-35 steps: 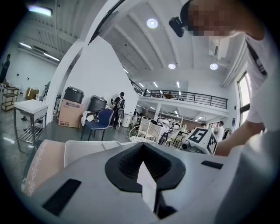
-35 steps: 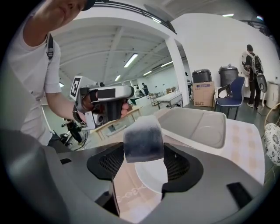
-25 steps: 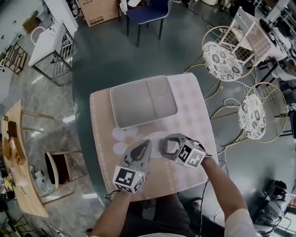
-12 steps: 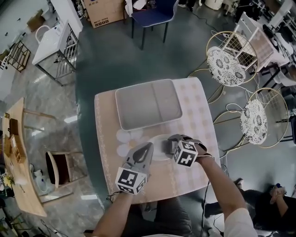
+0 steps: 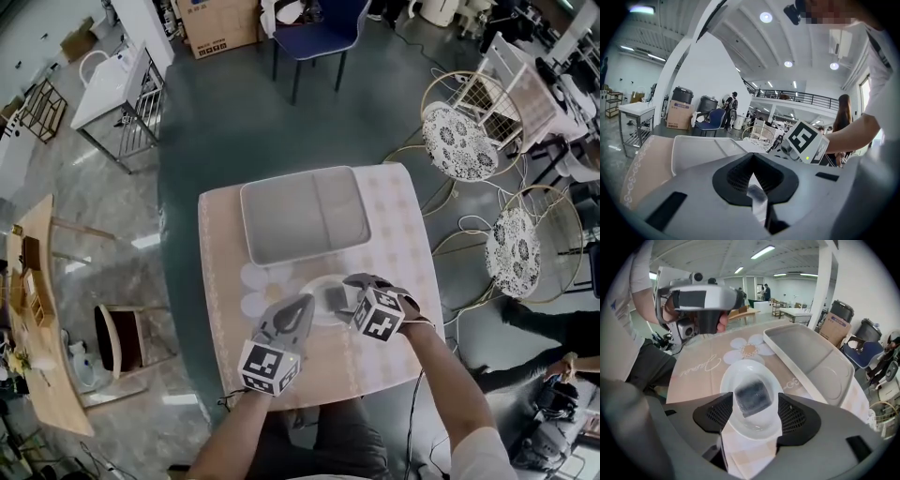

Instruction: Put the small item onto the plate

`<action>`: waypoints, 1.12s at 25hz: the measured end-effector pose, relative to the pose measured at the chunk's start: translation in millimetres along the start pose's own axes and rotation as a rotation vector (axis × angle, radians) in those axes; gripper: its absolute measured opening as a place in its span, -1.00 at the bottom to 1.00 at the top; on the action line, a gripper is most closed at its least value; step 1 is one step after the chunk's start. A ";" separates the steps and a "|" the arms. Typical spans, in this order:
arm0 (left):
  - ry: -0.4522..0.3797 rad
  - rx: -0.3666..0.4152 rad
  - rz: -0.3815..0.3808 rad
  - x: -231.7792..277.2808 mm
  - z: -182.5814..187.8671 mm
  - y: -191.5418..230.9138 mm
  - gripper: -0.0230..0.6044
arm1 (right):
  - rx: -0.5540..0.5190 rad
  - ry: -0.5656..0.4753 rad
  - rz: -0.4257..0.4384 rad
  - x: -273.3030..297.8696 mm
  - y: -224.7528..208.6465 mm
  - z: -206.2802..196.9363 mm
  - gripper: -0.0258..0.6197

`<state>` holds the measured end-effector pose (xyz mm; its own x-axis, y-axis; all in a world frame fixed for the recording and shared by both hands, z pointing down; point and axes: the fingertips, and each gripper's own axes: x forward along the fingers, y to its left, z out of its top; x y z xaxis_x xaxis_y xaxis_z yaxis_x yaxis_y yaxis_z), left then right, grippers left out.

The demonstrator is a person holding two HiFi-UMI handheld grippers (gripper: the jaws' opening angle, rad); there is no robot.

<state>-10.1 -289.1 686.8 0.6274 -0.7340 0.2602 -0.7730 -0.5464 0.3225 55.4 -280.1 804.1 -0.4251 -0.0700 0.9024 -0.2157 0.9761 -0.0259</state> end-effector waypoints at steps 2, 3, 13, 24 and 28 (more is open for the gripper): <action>0.011 -0.006 -0.005 -2.6 5.0 -5.9 -0.91 | 0.047 -0.058 -0.023 -17.3 0.3 11.1 -0.06; 0.017 -0.007 -0.008 -4.1 8.0 -10.2 -0.91 | 0.070 -0.089 -0.032 -26.7 1.8 17.1 -0.06; 0.029 -0.019 -0.050 -27.8 69.1 -60.3 -0.91 | 0.372 -0.429 -0.084 -126.7 16.3 72.8 -0.72; -0.009 0.012 -0.103 -75.2 150.6 -110.7 -0.91 | 0.455 -0.675 -0.190 -230.3 42.3 136.3 -0.83; -0.015 0.022 -0.115 -89.1 168.7 -123.7 -0.91 | 0.495 -0.737 -0.237 -258.6 52.3 148.1 -0.85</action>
<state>13.8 -224.2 470.3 0.7105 -0.6721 0.2087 -0.6981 -0.6358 0.3293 23.8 -241.4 505.7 -0.7383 -0.5360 0.4095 -0.6479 0.7323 -0.2096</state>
